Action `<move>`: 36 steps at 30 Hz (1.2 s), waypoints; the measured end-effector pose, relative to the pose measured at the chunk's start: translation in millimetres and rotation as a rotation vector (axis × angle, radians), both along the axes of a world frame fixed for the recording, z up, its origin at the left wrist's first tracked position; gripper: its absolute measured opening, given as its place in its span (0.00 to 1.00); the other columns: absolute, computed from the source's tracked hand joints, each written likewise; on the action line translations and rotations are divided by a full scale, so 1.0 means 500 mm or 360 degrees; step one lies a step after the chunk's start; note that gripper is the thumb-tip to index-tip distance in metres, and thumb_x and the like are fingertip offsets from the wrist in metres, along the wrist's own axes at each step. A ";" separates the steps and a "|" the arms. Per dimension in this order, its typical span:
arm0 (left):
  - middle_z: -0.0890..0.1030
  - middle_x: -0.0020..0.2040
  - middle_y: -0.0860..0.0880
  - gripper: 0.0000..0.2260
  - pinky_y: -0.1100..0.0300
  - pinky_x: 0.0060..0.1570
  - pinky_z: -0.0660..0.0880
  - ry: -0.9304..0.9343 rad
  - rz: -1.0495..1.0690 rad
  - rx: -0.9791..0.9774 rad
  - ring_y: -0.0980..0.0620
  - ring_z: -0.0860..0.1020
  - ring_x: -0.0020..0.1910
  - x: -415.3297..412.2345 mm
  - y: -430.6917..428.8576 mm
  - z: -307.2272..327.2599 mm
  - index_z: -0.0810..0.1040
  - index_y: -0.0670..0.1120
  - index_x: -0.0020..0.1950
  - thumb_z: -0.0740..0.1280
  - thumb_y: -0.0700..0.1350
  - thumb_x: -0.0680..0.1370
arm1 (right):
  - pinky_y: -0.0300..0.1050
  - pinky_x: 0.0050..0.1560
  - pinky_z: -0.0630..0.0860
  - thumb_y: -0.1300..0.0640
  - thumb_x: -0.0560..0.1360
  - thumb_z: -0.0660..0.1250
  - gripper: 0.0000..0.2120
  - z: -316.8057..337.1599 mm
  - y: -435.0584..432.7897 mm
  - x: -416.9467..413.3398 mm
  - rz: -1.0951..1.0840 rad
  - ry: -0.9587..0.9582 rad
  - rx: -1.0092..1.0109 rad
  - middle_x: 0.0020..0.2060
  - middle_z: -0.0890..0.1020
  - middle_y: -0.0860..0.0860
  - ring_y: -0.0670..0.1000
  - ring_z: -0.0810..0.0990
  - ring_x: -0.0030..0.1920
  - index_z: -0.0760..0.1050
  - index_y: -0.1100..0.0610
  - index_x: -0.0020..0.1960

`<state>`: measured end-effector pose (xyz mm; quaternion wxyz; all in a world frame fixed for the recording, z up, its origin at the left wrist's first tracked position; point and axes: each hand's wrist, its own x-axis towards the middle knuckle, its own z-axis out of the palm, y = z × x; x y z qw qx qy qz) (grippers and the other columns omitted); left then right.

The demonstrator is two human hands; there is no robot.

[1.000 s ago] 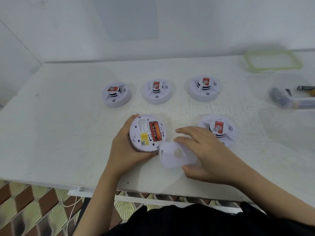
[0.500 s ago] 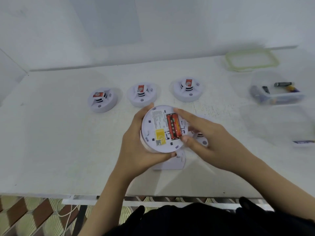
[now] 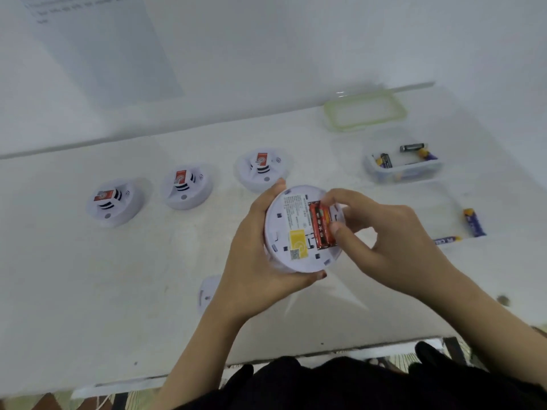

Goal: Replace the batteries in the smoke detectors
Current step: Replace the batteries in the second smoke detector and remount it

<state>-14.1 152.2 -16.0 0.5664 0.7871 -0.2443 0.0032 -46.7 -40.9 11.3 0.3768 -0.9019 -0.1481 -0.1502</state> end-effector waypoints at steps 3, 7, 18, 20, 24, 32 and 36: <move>0.73 0.66 0.59 0.44 0.49 0.62 0.74 0.0019 -0.0028 0.0021 0.53 0.73 0.66 -0.001 -0.037 -0.002 0.62 0.50 0.72 0.79 0.50 0.61 | 0.30 0.42 0.75 0.50 0.73 0.65 0.12 0.007 -0.038 -0.001 -0.0028 0.0098 -0.0009 0.37 0.82 0.43 0.43 0.80 0.41 0.72 0.48 0.56; 0.72 0.67 0.56 0.46 0.48 0.63 0.73 0.0073 -0.0070 0.0031 0.51 0.72 0.67 0.000 -0.074 -0.010 0.60 0.45 0.74 0.79 0.49 0.61 | 0.39 0.41 0.78 0.47 0.71 0.67 0.13 0.014 -0.077 0.000 -0.0058 0.0217 -0.0039 0.38 0.83 0.42 0.42 0.81 0.41 0.71 0.47 0.55; 0.69 0.68 0.59 0.47 0.47 0.65 0.72 0.0060 -0.0081 0.0003 0.52 0.70 0.69 0.007 -0.173 -0.019 0.59 0.48 0.75 0.79 0.52 0.61 | 0.50 0.40 0.79 0.53 0.73 0.68 0.11 0.019 -0.167 0.012 -0.0062 0.0429 -0.0012 0.37 0.83 0.44 0.46 0.81 0.36 0.67 0.45 0.51; 0.70 0.67 0.59 0.47 0.47 0.64 0.73 0.0090 -0.0136 -0.0022 0.50 0.70 0.69 0.010 -0.187 -0.023 0.58 0.47 0.75 0.79 0.49 0.61 | 0.51 0.40 0.79 0.52 0.73 0.67 0.11 0.019 -0.183 0.014 -0.0052 0.0471 -0.0017 0.38 0.83 0.45 0.47 0.81 0.37 0.65 0.43 0.50; 0.71 0.63 0.66 0.47 0.66 0.58 0.74 0.0176 -0.0275 -0.0120 0.62 0.73 0.64 0.013 -0.216 -0.024 0.58 0.48 0.71 0.78 0.27 0.61 | 0.52 0.38 0.79 0.50 0.74 0.64 0.11 0.022 -0.207 0.014 -0.0010 0.0516 -0.0001 0.40 0.84 0.49 0.49 0.82 0.37 0.61 0.41 0.48; 0.69 0.61 0.75 0.45 0.75 0.56 0.70 0.0052 -0.0255 -0.0218 0.69 0.70 0.64 0.021 -0.257 -0.021 0.58 0.45 0.69 0.76 0.25 0.60 | 0.42 0.40 0.79 0.57 0.76 0.65 0.19 0.014 -0.239 0.021 0.0040 0.0360 0.0179 0.43 0.85 0.48 0.48 0.83 0.37 0.63 0.41 0.61; 0.68 0.64 0.72 0.47 0.70 0.61 0.70 -0.0009 -0.0159 -0.0156 0.64 0.70 0.66 0.034 -0.260 -0.029 0.59 0.49 0.71 0.82 0.39 0.60 | 0.31 0.45 0.77 0.56 0.73 0.69 0.18 -0.001 -0.244 0.026 -0.0165 0.0058 0.0182 0.49 0.82 0.42 0.40 0.81 0.45 0.75 0.49 0.62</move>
